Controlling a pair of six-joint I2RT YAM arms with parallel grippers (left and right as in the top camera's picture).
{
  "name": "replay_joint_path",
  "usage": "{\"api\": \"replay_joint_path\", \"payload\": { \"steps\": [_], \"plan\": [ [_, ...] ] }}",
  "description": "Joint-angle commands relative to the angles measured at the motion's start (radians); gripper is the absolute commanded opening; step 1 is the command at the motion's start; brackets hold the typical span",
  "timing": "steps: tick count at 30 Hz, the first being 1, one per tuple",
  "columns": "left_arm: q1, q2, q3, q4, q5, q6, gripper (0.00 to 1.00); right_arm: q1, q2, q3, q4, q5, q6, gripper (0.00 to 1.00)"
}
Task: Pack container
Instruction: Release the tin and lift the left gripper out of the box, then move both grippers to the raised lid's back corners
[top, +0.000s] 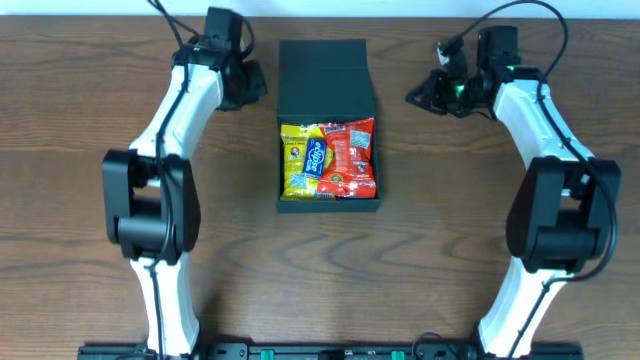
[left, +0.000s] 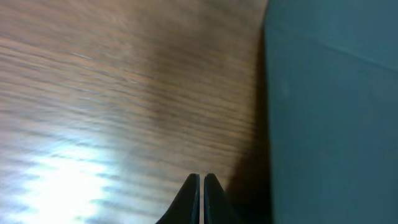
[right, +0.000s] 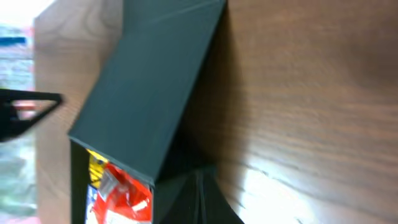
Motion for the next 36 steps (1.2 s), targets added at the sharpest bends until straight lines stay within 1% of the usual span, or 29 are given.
{"api": "replay_joint_path", "payload": {
  "steps": [1,3,6,9,23,28,36],
  "plan": [
    [0.021,0.069,0.106,-0.014,0.149,0.003,0.06,-0.002,0.126,0.106,-0.013,-0.115,0.048,0.02],
    [0.024,0.119,0.182,-0.047,0.183,0.003,0.05,0.011,0.207,0.207,-0.067,-0.130,0.056,0.01],
    [0.022,0.192,0.296,-0.114,0.211,0.003,0.06,0.042,0.330,0.383,-0.192,-0.129,0.053,0.02],
    [0.021,0.220,0.321,-0.129,0.248,-0.005,0.06,0.060,0.383,0.455,-0.227,-0.129,0.055,0.01],
    [0.021,0.274,0.320,-0.150,0.282,-0.022,0.06,0.085,0.403,0.457,-0.220,-0.130,0.058,0.02],
    [0.021,0.288,0.320,-0.137,0.311,-0.024,0.06,0.099,0.431,0.457,-0.199,-0.191,0.059,0.02],
    [0.019,0.288,0.320,-0.108,0.399,-0.021,0.06,0.130,0.439,0.457,-0.145,-0.257,0.067,0.02]
  ]
}}
